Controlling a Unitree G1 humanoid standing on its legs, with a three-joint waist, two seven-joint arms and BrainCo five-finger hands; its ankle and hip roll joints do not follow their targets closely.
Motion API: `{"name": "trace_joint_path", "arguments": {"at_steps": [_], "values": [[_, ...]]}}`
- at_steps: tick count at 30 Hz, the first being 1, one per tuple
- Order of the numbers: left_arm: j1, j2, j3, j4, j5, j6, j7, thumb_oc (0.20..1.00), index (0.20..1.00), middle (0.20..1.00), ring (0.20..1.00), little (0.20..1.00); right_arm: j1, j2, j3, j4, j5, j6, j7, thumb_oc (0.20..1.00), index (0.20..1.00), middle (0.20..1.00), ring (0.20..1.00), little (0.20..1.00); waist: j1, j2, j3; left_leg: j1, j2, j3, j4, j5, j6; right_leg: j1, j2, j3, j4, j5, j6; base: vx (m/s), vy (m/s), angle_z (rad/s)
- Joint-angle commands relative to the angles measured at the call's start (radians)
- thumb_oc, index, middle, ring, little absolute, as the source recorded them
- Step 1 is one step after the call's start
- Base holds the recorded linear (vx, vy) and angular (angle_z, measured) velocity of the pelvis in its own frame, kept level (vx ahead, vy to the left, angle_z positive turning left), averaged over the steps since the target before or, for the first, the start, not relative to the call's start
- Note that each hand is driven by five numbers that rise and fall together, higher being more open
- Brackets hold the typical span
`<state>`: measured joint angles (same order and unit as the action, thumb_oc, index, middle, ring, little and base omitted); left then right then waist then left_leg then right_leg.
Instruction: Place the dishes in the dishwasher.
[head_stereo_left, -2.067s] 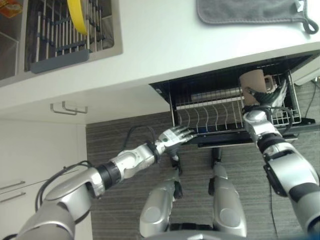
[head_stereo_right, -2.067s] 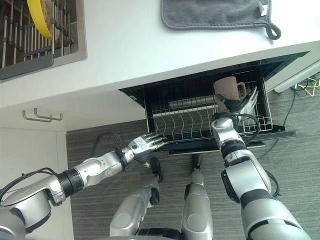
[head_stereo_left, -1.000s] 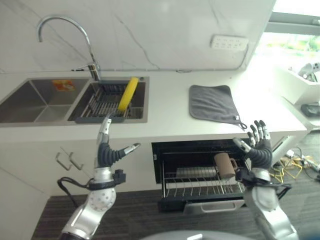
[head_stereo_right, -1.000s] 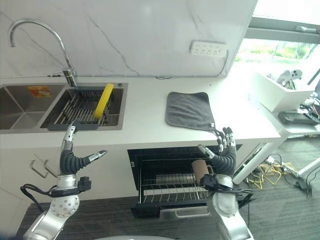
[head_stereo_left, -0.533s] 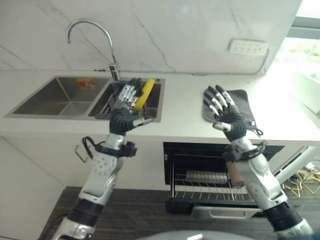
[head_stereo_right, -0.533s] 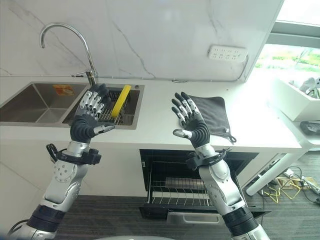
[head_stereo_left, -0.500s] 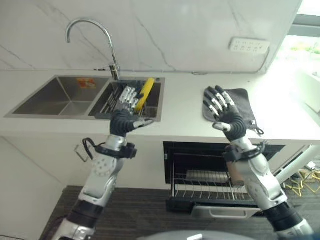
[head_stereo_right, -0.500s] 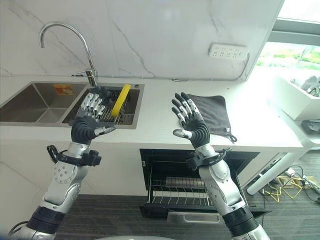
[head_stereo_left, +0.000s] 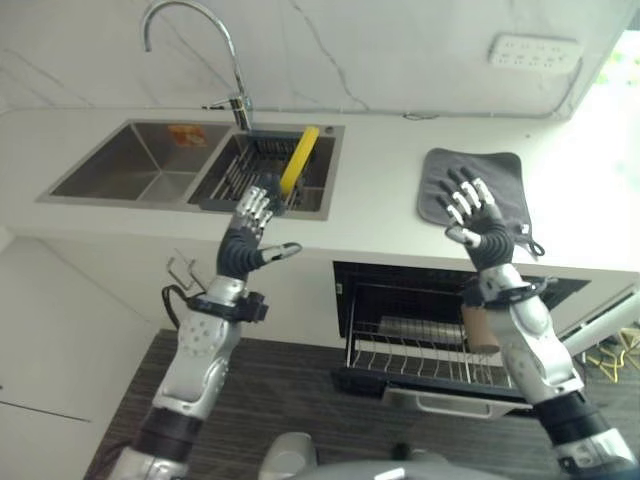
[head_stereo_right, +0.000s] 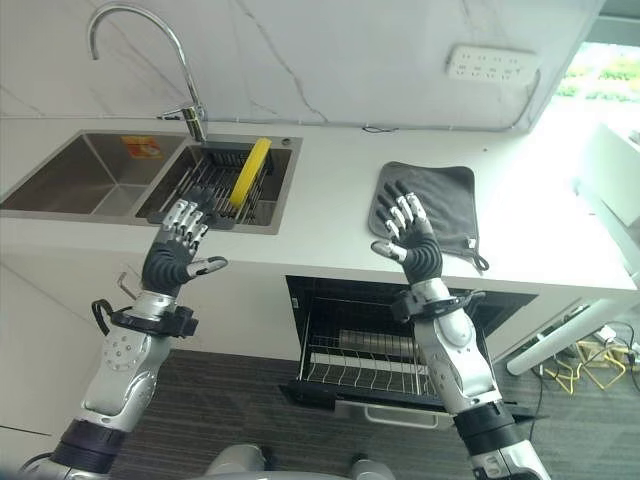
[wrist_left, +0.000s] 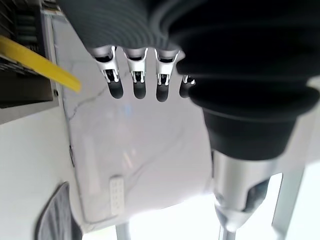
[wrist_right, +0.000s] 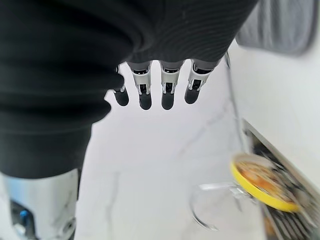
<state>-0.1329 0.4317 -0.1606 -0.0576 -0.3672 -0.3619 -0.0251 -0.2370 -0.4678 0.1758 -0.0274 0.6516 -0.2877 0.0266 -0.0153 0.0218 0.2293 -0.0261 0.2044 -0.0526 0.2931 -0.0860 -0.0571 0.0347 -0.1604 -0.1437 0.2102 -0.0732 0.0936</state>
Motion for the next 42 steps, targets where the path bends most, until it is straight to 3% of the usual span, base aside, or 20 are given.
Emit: {"name": "trace_joint_path", "arguments": {"at_steps": [1,3,4,6,7,8,9,10,11,13,15,17,18,21,22,23,24,27,37,42], "values": [[-0.028,0.06,0.036,-0.028,0.043,-0.071,0.007,1.0,1.0,1.0,1.0,1.0,-0.004,-0.007,-0.039,-0.084,0.024,-0.067,-0.007,1.0,1.0,1.0,1.0,1.0,0.001,0.004,-0.025,0.152,-0.05,0.072,-0.194,0.07,-0.011,0.034,-0.104,0.038,-0.003,0.057,0.039,-0.08,0.477,-0.28],[-0.001,0.076,0.038,-0.043,0.06,-0.075,-0.015,1.0,1.0,1.0,1.0,1.0,0.048,0.016,-0.065,-0.086,0.035,-0.102,-0.005,1.0,1.0,1.0,1.0,1.0,0.017,-0.012,-0.024,0.137,-0.112,0.059,-0.159,0.024,0.009,0.038,-0.173,0.031,-0.065,0.178,0.071,-0.13,0.441,-0.07],[0.07,0.108,0.079,-0.078,0.107,-0.081,0.003,1.0,1.0,1.0,1.0,1.0,0.066,0.058,-0.084,-0.088,0.051,-0.09,0.052,1.0,1.0,1.0,1.0,1.0,0.048,-0.018,-0.025,0.171,-0.156,0.105,-0.197,-0.004,0.044,-0.02,-0.222,-0.071,-0.057,0.293,0.099,-0.24,0.525,-0.06],[0.099,0.125,0.106,-0.087,0.094,-0.097,-0.007,1.0,1.0,1.0,1.0,1.0,0.063,0.067,-0.066,-0.081,0.057,-0.099,0.053,1.0,1.0,1.0,1.0,1.0,0.074,-0.009,-0.041,0.168,-0.176,0.131,-0.225,0.005,0.065,-0.018,-0.154,-0.112,-0.049,0.212,0.076,-0.22,0.412,-1.35],[0.119,0.129,0.124,-0.093,0.083,-0.102,-0.011,1.0,1.0,1.0,1.0,1.0,0.077,0.079,-0.048,-0.09,0.029,-0.101,0.06,1.0,1.0,1.0,1.0,1.0,0.083,-0.003,-0.051,0.162,-0.192,0.146,-0.239,0.02,0.083,-0.017,-0.095,-0.133,-0.004,0.169,0.06,-0.14,0.283,-1.5],[0.123,0.129,0.129,-0.092,0.08,-0.104,-0.008,1.0,1.0,1.0,1.0,1.0,0.086,0.081,-0.038,-0.102,0.016,-0.102,0.055,1.0,1.0,1.0,1.0,1.0,0.082,-0.003,-0.054,0.158,-0.201,0.146,-0.254,0.034,0.099,-0.029,-0.038,-0.11,0.043,0.138,0.044,-0.1,0.248,-0.43],[0.112,0.125,0.122,-0.087,0.075,-0.104,-0.014,1.0,1.0,1.0,1.0,1.0,0.105,0.079,-0.039,-0.119,0.016,-0.109,0.047,1.0,1.0,1.0,1.0,1.0,0.065,-0.02,-0.058,0.146,-0.228,0.12,-0.26,0.035,0.122,-0.029,0.076,-0.041,0.071,0.106,0.016,-0.03,0.109,0.08],[0.103,0.114,0.115,-0.085,0.073,-0.098,-0.025,1.0,1.0,1.0,1.0,1.0,0.118,0.078,-0.043,-0.129,0.014,-0.115,0.044,1.0,1.0,1.0,1.0,1.0,0.055,-0.03,-0.064,0.136,-0.247,0.102,-0.266,0.044,0.13,-0.028,0.132,-0.008,0.071,0.106,0.0,0.04,0.044,0.27],[0.093,0.103,0.103,-0.08,0.095,-0.1,-0.024,1.0,1.0,1.0,1.0,1.0,0.122,0.077,-0.043,-0.128,0.009,-0.123,0.046,1.0,1.0,1.0,1.0,1.0,0.048,-0.038,-0.065,0.135,-0.264,0.093,-0.265,0.043,0.137,-0.025,0.152,0.001,0.056,0.102,-0.01,0.05,0.009,0.62],[0.079,0.085,0.082,-0.059,0.109,-0.095,-0.006,1.0,1.0,1.0,1.0,1.0,0.11,0.066,-0.048,-0.108,0.005,-0.114,0.058,1.0,1.0,1.0,1.0,1.0,0.043,-0.04,-0.073,0.137,-0.267,0.087,-0.263,0.043,0.128,0.024,0.162,-0.022,-0.042,0.034,-0.053,0.1,-0.045,0.71],[0.075,0.078,0.065,-0.041,0.11,-0.123,0.014,1.0,1.0,1.0,1.0,1.0,0.09,0.05,-0.042,-0.095,0.027,-0.098,0.056,1.0,1.0,1.0,1.0,1.0,0.038,-0.035,-0.081,0.14,-0.267,0.081,-0.256,0.045,0.117,0.047,0.18,0.001,-0.102,0.033,-0.068,0.09,-0.05,0.19],[0.084,0.072,0.065,-0.052,0.108,-0.107,0.005,1.0,1.0,1.0,1.0,1.0,0.101,0.041,-0.061,-0.1,0.03,-0.102,0.055,1.0,1.0,1.0,1.0,1.0,0.027,-0.044,-0.084,0.106,-0.263,0.124,-0.148,0.016,0.093,0.065,0.179,0.023,-0.138,0.054,-0.076,0.04,-0.024,0.05],[0.072,0.068,0.065,-0.049,0.095,-0.103,-0.016,1.0,1.0,1.0,1.0,1.0,0.108,0.04,-0.071,-0.098,0.032,-0.11,0.051,1.0,1.0,1.0,1.0,1.0,0.02,-0.049,-0.078,0.083,-0.226,0.168,-0.109,0.04,0.068,0.07,0.168,0.009,-0.132,0.056,-0.077,0.02,0.053,0.1],[0.056,0.058,0.063,-0.049,0.098,-0.088,-0.014,1.0,1.0,1.0,1.0,1.0,0.107,0.049,-0.069,-0.086,0.002,-0.12,0.055,1.0,1.0,1.0,1.0,1.0,0.018,-0.043,-0.069,0.046,-0.145,0.178,-0.153,0.14,0.018,0.086,0.159,0.013,-0.133,0.051,-0.073,0.1,0.399,0.65],[0.032,0.043,0.064,-0.021,0.085,-0.083,-0.036,1.0,1.0,1.0,1.0,1.0,0.105,0.011,-0.078,-0.084,0.007,-0.122,0.051,1.0,1.0,1.0,1.0,1.0,0.017,-0.011,-0.066,-0.006,-0.022,0.156,-0.291,0.302,-0.052,0.134,0.115,0.023,-0.162,0.026,-0.065,0.3,1.047,0.5],[0.039,0.048,0.062,-0.014,0.105,-0.079,-0.038,1.0,1.0,1.0,1.0,1.0,0.112,0.018,-0.072,-0.085,0.029,-0.115,0.058,1.0,1.0,1.0,1.0,1.0,0.021,-0.007,-0.074,0.035,-0.056,0.149,-0.316,0.231,-0.032,0.127,0.081,0.009,-0.152,0.03,-0.045,0.3,1.022,0.25],[0.04,0.055,0.062,-0.016,0.109,-0.078,-0.048,1.0,1.0,1.0,1.0,1.0,0.117,0.025,-0.07,-0.082,0.037,-0.123,0.065,1.0,1.0,1.0,1.0,1.0,0.023,-0.005,-0.078,0.053,-0.069,0.148,-0.325,0.217,-0.026,0.12,0.069,-0.007,-0.144,0.035,-0.034,0.12,0.39,0.13],[0.033,0.083,0.051,-0.025,0.16,-0.055,-0.072,1.0,1.0,1.0,1.0,1.0,0.117,0.058,-0.05,-0.068,0.035,-0.144,0.059,1.0,1.0,1.0,1.0,1.0,0.041,-0.003,-0.089,0.118,-0.105,0.133,-0.369,0.186,-0.006,0.107,0.033,-0.059,-0.135,0.056,0.0,0.09,0.123,-0.79],[0.024,0.1,0.029,-0.044,0.181,-0.011,-0.046,1.0,1.0,1.0,1.0,1.0,0.094,0.089,-0.025,-0.074,0.007,-0.116,0.015,1.0,1.0,1.0,1.0,1.0,0.061,-0.02,-0.095,0.127,-0.165,0.153,-0.318,0.103,0.077,0.075,-0.02,-0.068,-0.105,0.076,0.026,0.08,0.111,-0.07],[0.019,0.11,0.037,-0.048,0.196,-0.005,-0.054,1.0,1.0,1.0,1.0,1.0,0.097,0.104,-0.037,-0.071,0.003,-0.117,0.007,1.0,1.0,1.0,1.0,1.0,0.069,-0.028,-0.095,0.128,-0.182,0.159,-0.308,0.08,0.098,0.068,-0.035,-0.068,-0.103,0.089,0.036,0.06,0.042,-0.03]]}}
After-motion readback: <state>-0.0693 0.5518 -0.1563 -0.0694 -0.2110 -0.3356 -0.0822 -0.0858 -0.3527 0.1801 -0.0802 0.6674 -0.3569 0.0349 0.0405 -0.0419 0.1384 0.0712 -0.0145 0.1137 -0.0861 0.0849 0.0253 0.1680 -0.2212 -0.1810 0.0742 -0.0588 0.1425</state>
